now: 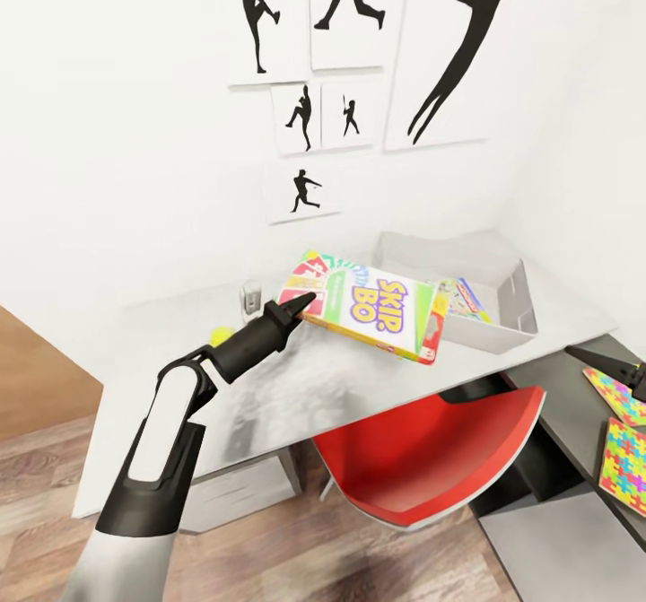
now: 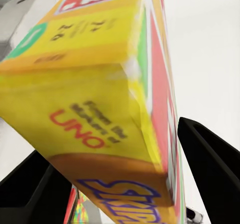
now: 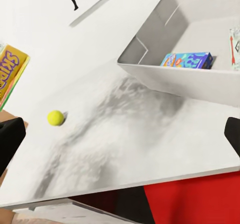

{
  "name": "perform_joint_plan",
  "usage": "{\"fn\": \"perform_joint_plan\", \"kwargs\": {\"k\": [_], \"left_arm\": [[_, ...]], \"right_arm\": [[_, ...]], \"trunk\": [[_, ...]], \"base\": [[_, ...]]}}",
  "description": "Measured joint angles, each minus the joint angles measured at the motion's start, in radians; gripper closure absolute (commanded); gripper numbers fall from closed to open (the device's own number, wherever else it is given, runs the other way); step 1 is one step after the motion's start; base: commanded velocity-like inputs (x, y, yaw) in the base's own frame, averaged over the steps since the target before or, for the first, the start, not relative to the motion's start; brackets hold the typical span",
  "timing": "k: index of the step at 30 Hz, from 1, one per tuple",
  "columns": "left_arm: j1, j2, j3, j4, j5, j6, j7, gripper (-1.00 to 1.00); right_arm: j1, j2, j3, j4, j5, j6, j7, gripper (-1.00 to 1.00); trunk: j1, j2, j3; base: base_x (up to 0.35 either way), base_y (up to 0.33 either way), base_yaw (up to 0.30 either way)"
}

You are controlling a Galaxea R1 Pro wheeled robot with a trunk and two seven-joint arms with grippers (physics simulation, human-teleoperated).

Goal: Put all the toys in the child's room - the three board games (two on the bed and one on the table), the two jigsaw puzzles on the table, and the tennis ball on the table - inside the toy box on the table in the child's room.

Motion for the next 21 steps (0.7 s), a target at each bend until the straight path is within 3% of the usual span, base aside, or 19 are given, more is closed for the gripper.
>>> {"fn": "perform_joint_plan", "kwargs": {"k": [6, 8, 13, 21], "left_arm": [[0.043, 0.022, 0.003, 0.001, -0.003, -0.005, -0.019, 1.0], [0.055, 0.041, 0.014, 0.002, -0.004, -0.006, -0.023, 1.0], [0.068, 0.062, 0.062, 0.003, -0.002, -0.006, -0.025, 1.0], [0.066, 0.101, 0.086, 0.006, -0.001, 0.0, -0.016, 1.0]], "right_arm": [[-0.002, 0.017, 0.004, 0.002, 0.0, -0.003, -0.003, -1.0], [-0.003, 0.044, 0.014, 0.003, 0.002, -0.006, -0.004, -1.0], [-0.004, 0.072, 0.029, 0.003, 0.011, -0.01, -0.005, -1.0], [-0.008, 0.08, 0.036, 0.001, 0.016, -0.005, -0.005, -1.0]], "trunk": [[0.0, 0.0, 0.004], [0.0, 0.0, 0.005], [0.0, 0.0, 0.005], [0.0, 0.0, 0.01]], "base": [[0.0, 0.0, 0.0], [0.0, 0.0, 0.0], [0.0, 0.0, 0.0], [0.0, 0.0, -0.031]]}}
